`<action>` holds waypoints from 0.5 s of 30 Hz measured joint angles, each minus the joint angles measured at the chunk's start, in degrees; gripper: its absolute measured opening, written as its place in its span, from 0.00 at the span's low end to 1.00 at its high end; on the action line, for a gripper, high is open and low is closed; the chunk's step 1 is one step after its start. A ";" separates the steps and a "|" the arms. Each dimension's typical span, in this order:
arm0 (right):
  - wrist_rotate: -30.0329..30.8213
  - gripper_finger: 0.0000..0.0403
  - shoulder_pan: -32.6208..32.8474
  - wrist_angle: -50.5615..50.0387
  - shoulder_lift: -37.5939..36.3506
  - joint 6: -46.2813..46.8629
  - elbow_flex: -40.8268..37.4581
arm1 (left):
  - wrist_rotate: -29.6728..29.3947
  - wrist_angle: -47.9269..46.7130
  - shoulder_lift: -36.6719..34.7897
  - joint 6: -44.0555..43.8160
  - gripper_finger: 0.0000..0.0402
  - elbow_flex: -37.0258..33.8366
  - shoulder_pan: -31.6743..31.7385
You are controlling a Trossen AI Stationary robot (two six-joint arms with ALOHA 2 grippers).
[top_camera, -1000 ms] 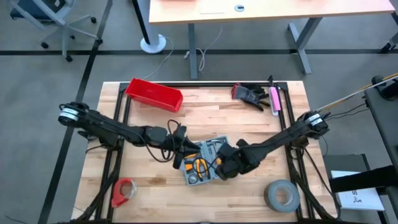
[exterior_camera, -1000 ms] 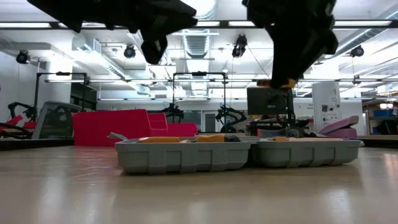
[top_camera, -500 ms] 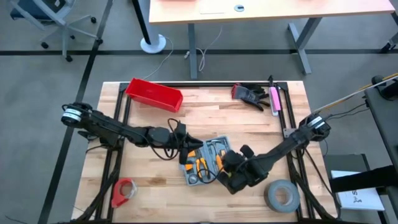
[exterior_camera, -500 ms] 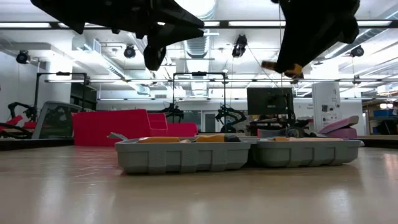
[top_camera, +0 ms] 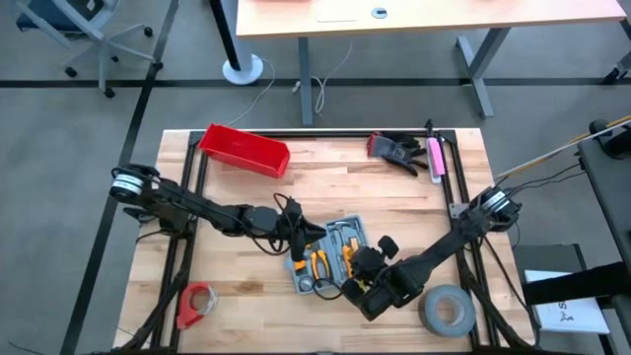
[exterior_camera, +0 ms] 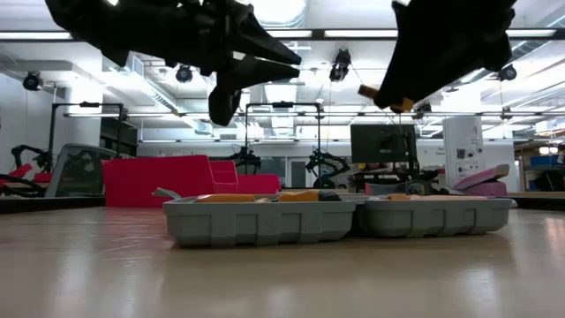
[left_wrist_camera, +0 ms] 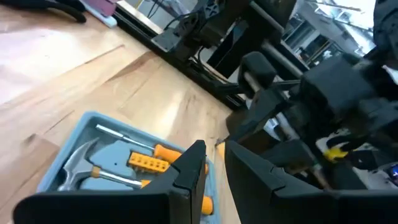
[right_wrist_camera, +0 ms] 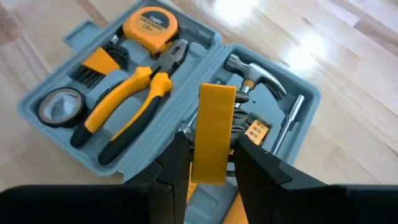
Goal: Prefit tool cases
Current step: Put the yellow screwdriver bit set into the prefit tool case
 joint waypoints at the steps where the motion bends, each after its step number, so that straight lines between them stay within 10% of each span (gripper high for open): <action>1: 0.05 0.23 0.20 0.10 0.28 0.38 -0.07 | 0.01 0.38 0.31 -0.15 0.16 0.00 0.00; 15: 0.51 0.23 3.89 -0.20 1.06 11.67 -3.63 | 3.25 0.72 8.39 2.34 0.16 6.94 -0.07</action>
